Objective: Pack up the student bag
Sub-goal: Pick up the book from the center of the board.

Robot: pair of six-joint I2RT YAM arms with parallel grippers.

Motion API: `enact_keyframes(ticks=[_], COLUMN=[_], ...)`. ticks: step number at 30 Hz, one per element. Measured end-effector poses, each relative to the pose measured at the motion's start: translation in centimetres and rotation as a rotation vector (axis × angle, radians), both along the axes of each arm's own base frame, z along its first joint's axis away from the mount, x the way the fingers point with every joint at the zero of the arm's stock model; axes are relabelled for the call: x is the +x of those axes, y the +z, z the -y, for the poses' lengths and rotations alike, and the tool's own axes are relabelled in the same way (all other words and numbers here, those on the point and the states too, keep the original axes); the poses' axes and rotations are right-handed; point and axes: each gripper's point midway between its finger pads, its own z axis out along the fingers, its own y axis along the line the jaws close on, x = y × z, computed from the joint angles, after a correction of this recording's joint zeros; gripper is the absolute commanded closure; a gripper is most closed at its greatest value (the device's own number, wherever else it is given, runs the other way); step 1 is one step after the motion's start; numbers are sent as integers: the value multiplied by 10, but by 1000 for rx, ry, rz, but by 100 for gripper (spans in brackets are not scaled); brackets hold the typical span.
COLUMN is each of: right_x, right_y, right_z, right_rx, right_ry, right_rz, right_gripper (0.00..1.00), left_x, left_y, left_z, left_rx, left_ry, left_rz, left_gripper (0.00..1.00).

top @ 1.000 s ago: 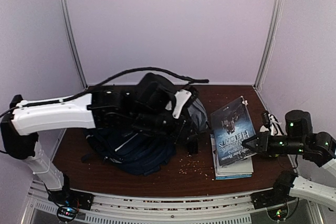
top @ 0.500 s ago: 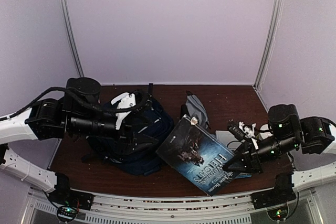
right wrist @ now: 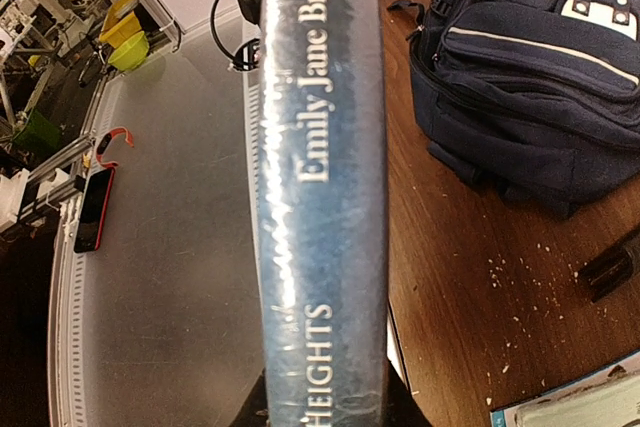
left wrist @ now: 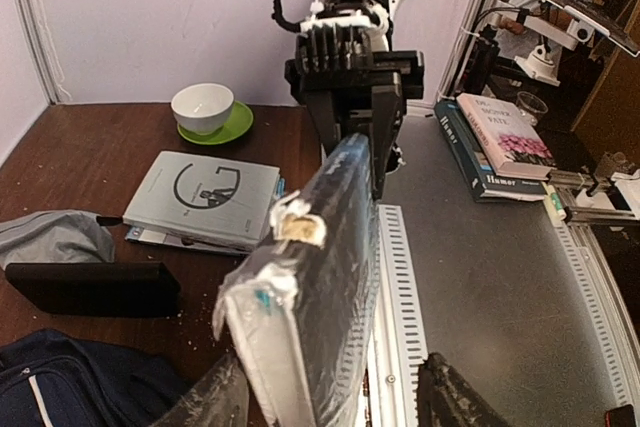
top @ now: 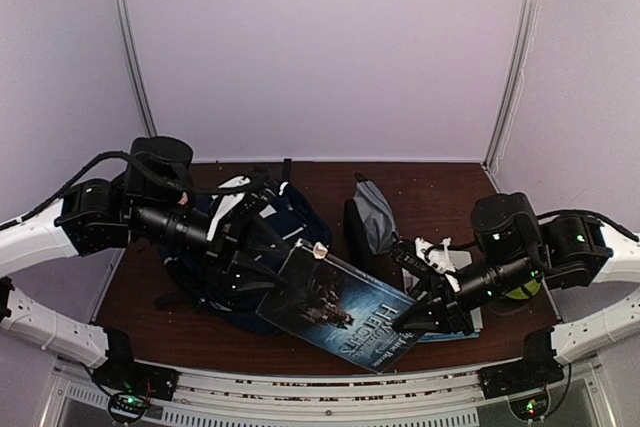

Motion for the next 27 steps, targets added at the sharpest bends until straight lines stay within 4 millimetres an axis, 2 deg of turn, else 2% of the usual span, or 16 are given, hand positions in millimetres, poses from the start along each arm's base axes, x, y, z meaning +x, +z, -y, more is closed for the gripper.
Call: enact_keyframes(ticks=[8,11,13,16,17,20,21,22,25,27], right_x=[-7,-10,-10,-9,-9,-8,-7,-6,-6,-5], right_y=[16,20,21,22,21,16,16,16,18,24], right_z=[-10,-12,-14,-17,-18,-19,-18,-19,-20,-23], right_rx=[44,54,56,53,48,29,28,29,37,67], right_ry=[67,85,93,100,100,89,84,81,77,72], right_rz=[2,-3,0,4,5,-11,-10,-11,-19,-17], right_gripper=[100,100,100,100,100,100,100,95,64,48], left_x=[-2,-3,-7,-13,-15,-15,-14,-13,-14,-15], left_y=[-19,-20,-18,-22,-24,-31,-31,-31,-28,-24], left_z=[-1,-1,1,6,7,10,10,10,9,6], left_rx=[34,30,20,23,27,47,47,46,41,30], left_ry=[-40,-55,-82,-129,-145,-158,-157,-154,-149,-139], left_rz=[-66,-84,-101,-143,-159,-190,-190,-193,-200,-207], left_gripper=[2,10,25,57,70,100,100,100,100,100])
